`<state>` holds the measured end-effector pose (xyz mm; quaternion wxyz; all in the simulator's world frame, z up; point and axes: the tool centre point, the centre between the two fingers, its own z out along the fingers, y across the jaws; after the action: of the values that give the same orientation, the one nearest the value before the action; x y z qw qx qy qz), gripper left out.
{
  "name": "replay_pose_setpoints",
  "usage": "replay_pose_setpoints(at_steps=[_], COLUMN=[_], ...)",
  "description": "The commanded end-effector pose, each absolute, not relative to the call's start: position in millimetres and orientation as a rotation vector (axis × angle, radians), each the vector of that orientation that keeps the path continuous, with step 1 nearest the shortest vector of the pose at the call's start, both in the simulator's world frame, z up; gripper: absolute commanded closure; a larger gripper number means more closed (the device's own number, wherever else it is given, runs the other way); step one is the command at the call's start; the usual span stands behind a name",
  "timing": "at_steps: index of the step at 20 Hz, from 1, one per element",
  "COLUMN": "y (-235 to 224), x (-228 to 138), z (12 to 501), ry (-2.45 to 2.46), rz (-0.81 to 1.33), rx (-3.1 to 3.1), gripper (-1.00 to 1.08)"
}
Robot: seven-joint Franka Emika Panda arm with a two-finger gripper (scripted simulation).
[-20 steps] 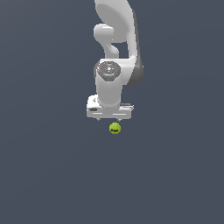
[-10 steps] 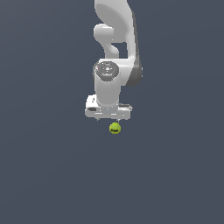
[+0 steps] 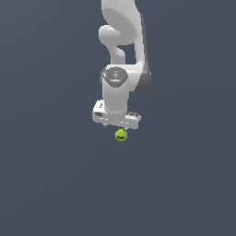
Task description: Pick up the object and move it to a goal position.
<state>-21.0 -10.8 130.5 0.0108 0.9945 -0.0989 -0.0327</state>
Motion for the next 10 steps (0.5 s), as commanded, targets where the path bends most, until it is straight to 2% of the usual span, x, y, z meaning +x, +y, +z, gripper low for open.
replay_pose_setpoints(at_steps=[1, 10], y=[-7, 5], x=[-22, -26], z=[126, 109], ry=[-0.392, -0.751], rz=[-0.092, -0.048], rx=[3.095, 3.038], gripper=[-0.92, -0.92])
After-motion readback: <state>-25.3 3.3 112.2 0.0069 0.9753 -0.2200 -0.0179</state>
